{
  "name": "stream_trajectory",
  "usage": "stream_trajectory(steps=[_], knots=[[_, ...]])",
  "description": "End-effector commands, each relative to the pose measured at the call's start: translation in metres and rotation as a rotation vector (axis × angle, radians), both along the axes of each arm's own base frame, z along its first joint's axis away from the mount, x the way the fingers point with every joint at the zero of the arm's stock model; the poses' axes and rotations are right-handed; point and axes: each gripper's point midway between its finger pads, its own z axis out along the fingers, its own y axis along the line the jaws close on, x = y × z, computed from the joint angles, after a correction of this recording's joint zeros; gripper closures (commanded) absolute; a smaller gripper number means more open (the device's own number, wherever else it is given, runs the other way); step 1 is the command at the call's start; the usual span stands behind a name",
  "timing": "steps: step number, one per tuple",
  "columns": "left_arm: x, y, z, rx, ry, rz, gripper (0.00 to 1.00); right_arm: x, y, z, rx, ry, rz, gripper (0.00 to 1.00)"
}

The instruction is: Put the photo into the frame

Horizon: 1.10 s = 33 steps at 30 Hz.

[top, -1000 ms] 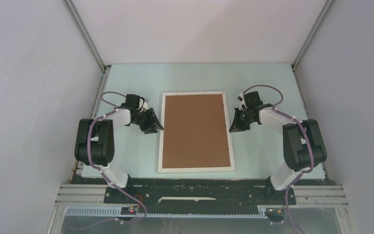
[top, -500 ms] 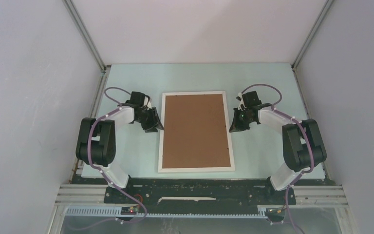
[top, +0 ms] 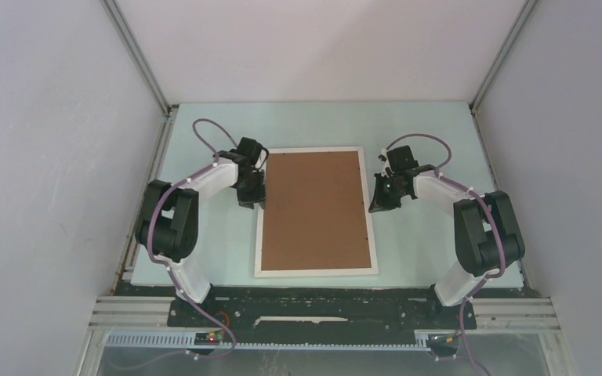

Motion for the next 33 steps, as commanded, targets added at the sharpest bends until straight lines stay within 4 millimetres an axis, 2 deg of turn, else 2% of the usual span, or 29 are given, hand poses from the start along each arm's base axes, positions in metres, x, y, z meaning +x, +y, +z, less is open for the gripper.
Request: stream_trajectory(steps=[1, 8, 13, 17, 21, 23, 26, 29, 31, 33], knots=[[-0.003, 0.013, -0.037, 0.257, 0.015, -0.045, 0.57, -0.024, 0.002, -0.024, -0.059, 0.082, 0.05, 1.0], [-0.003, 0.006, -0.042, 0.449, 0.007, -0.128, 0.58, -0.025, 0.004, -0.024, -0.058, 0.081, 0.055, 1.0], [-0.007, -0.016, -0.053, 0.543, 0.023, -0.209, 0.58, -0.023, 0.004, -0.019, -0.067, 0.068, 0.047, 1.0], [-0.001, -0.033, -0.051, 0.621, 0.017, -0.272, 0.56, -0.025, 0.005, -0.02, -0.076, 0.07, 0.047, 1.0], [-0.007, -0.043, -0.062, 0.676, 0.046, -0.32, 0.55, -0.025, 0.006, -0.024, -0.081, 0.081, 0.042, 1.0], [-0.006, -0.047, -0.059, 0.706, 0.026, -0.343, 0.53, -0.025, 0.005, -0.024, -0.084, 0.078, 0.039, 1.0], [0.002, -0.053, -0.041, 0.743, -0.013, -0.367, 0.47, -0.022, 0.005, -0.023, -0.085, 0.069, 0.034, 1.0], [0.01, -0.06, 0.013, 0.613, -0.132, -0.31, 0.38, -0.022, 0.006, -0.023, -0.069, 0.085, 0.045, 1.0], [0.011, -0.059, 0.051, 0.426, -0.201, -0.24, 0.34, -0.022, 0.003, -0.024, -0.076, 0.09, 0.043, 0.92], [0.008, -0.045, 0.079, 0.261, -0.247, -0.161, 0.28, -0.022, 0.001, -0.024, -0.09, 0.087, 0.049, 0.8]])
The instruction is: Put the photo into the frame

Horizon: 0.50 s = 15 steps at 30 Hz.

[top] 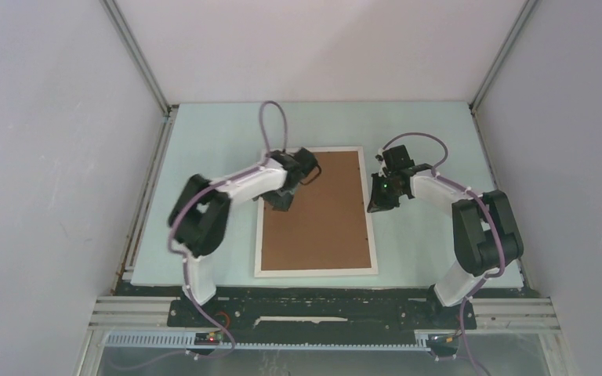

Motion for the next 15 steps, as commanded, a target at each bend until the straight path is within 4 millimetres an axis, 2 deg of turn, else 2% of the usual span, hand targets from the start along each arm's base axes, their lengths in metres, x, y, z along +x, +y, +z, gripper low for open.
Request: stream_trajectory(steps=[1, 3, 5, 7, 10, 13, 15], knots=[[0.004, -0.018, 0.063, -0.589, -0.148, 0.122, 0.26, -0.022, -0.001, -0.024, -0.045, 0.094, 0.041, 0.75], [-0.008, -0.01, 0.065, -0.776, -0.138, 0.171, 0.24, -0.023, 0.0, -0.023, -0.045, 0.092, 0.048, 0.71], [-0.021, 0.005, 0.049, -0.886, -0.114, 0.254, 0.24, -0.023, 0.001, -0.022, -0.04, 0.09, 0.047, 0.7], [-0.033, 0.006, 0.024, -0.956, -0.069, 0.3, 0.24, -0.023, 0.002, -0.024, -0.044, 0.091, 0.047, 0.7], [-0.04, -0.013, -0.006, -1.102, -0.012, 0.342, 0.23, -0.023, 0.001, -0.029, -0.06, 0.098, 0.036, 0.76], [-0.031, -0.034, -0.017, -1.249, -0.007, 0.383, 0.23, -0.021, 0.003, -0.031, -0.055, 0.1, 0.027, 0.83], [-0.022, -0.044, -0.024, -1.297, 0.011, 0.411, 0.23, -0.02, 0.004, -0.032, -0.057, 0.098, 0.019, 0.83]])
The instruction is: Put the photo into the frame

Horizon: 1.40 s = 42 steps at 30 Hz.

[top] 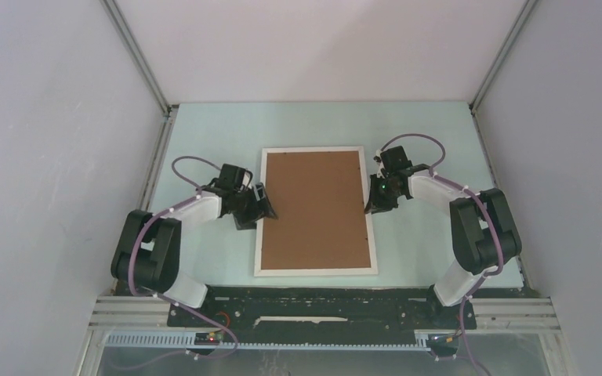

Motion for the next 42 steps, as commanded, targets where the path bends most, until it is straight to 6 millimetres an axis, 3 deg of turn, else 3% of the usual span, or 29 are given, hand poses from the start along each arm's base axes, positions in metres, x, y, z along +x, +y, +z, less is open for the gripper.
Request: stream_trajectory(steps=[1, 4, 9, 12, 15, 18, 24, 27, 33, 42], knots=[[0.035, -0.046, 0.007, -0.269, -0.067, 0.025, 0.24, -0.017, 0.0, -0.028, -0.053, 0.082, 0.008, 0.83], [0.055, -0.056, 0.008, -0.302, -0.081, 0.026, 0.25, -0.014, 0.001, -0.03, -0.047, 0.082, -0.007, 0.82], [0.103, -0.077, 0.031, -0.363, -0.143, -0.017, 0.28, 0.004, -0.006, -0.028, -0.02, 0.064, -0.054, 0.78], [0.113, -0.063, 0.041, -0.245, -0.183, -0.049, 0.24, 0.019, -0.011, -0.022, 0.004, 0.046, -0.074, 0.77], [0.103, -0.039, 0.051, -0.106, -0.22, -0.092, 0.16, 0.03, -0.014, -0.016, 0.019, 0.037, -0.082, 0.76], [0.078, -0.009, 0.055, -0.013, -0.22, -0.118, 0.13, 0.034, -0.015, -0.011, 0.029, 0.031, -0.076, 0.76], [0.025, 0.028, 0.038, -0.008, -0.127, -0.154, 0.26, 0.031, -0.011, -0.009, 0.053, 0.044, -0.058, 0.76], [0.015, 0.028, 0.028, -0.008, -0.081, -0.182, 0.37, 0.03, -0.007, -0.008, 0.058, 0.041, -0.047, 0.76], [0.015, 0.024, 0.018, -0.022, -0.048, -0.194, 0.53, 0.025, -0.003, -0.01, 0.048, 0.051, -0.028, 0.78], [0.011, 0.03, 0.009, 0.016, -0.018, -0.194, 0.59, 0.022, 0.0, -0.013, 0.041, 0.058, -0.016, 0.79]])
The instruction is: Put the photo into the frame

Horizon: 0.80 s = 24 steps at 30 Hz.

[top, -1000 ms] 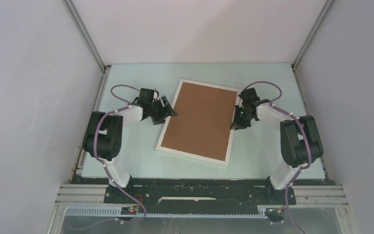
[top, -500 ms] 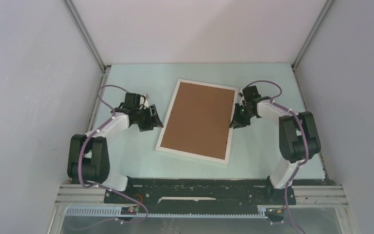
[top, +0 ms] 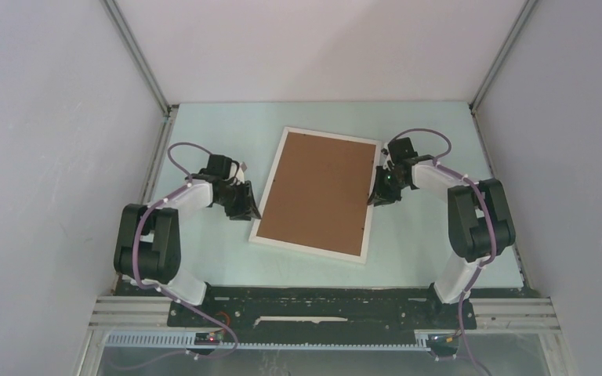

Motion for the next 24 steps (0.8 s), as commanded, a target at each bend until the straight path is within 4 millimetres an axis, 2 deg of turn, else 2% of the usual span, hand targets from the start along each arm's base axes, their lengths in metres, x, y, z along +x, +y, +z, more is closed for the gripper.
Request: stream_trajectory(steps=[1, 11, 20, 24], knots=[[-0.006, 0.001, -0.007, 0.016, 0.018, -0.03, 0.59, -0.005, 0.012, -0.014, -0.009, 0.015, 0.067, 0.79], [-0.003, 0.004, -0.017, 0.077, 0.052, -0.018, 0.6, -0.007, 0.014, -0.015, -0.017, 0.016, 0.074, 0.81], [-0.019, 0.006, -0.041, 0.305, 0.102, -0.027, 0.61, -0.008, 0.015, -0.015, -0.018, 0.017, 0.078, 0.82], [-0.018, 0.006, -0.049, 0.376, 0.089, -0.014, 0.64, -0.008, 0.016, -0.014, -0.019, 0.013, 0.081, 0.83]])
